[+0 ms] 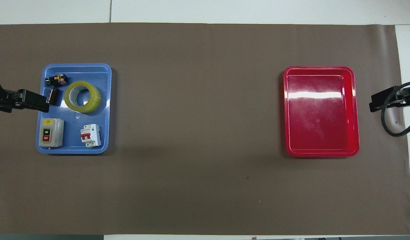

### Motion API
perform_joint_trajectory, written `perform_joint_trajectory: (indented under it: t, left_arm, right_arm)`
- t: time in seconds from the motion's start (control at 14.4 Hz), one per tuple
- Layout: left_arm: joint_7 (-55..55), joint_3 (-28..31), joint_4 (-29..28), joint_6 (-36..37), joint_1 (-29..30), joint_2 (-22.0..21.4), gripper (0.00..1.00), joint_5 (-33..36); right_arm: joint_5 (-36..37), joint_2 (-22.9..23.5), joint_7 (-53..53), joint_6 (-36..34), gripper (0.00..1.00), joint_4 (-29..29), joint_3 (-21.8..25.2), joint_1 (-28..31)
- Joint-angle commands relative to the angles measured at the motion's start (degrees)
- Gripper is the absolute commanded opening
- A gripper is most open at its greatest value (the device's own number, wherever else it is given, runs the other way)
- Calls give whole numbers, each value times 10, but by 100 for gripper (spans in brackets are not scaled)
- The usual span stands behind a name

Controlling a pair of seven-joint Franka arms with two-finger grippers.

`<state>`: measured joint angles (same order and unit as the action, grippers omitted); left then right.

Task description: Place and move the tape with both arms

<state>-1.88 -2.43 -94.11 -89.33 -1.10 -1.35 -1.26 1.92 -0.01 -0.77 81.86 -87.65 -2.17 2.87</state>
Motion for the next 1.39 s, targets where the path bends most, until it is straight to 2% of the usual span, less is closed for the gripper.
perform_joint_trajectory:
  t: [0.0, 0.9, 1.04, 1.32]
  left_arm:
    - [7, -5, 11, -1, 1, 3, 100, -1]
    - [6, -5, 9, -12, 2, 3, 100, -1]
    - [1, -4, -10, -39, 7, 0, 100, 0]
    - [-25, -1, -72, -148, 28, 11, 100, 0]
  right_arm:
    - [-10, 3, -14, -6, 100, 6, -3, 10]
    - [-10, 3, -15, -6, 100, 6, -3, 9]
    - [-10, 3, -14, -6, 100, 6, -3, 10]
    - [-10, 3, -14, -6, 100, 6, -3, 10]
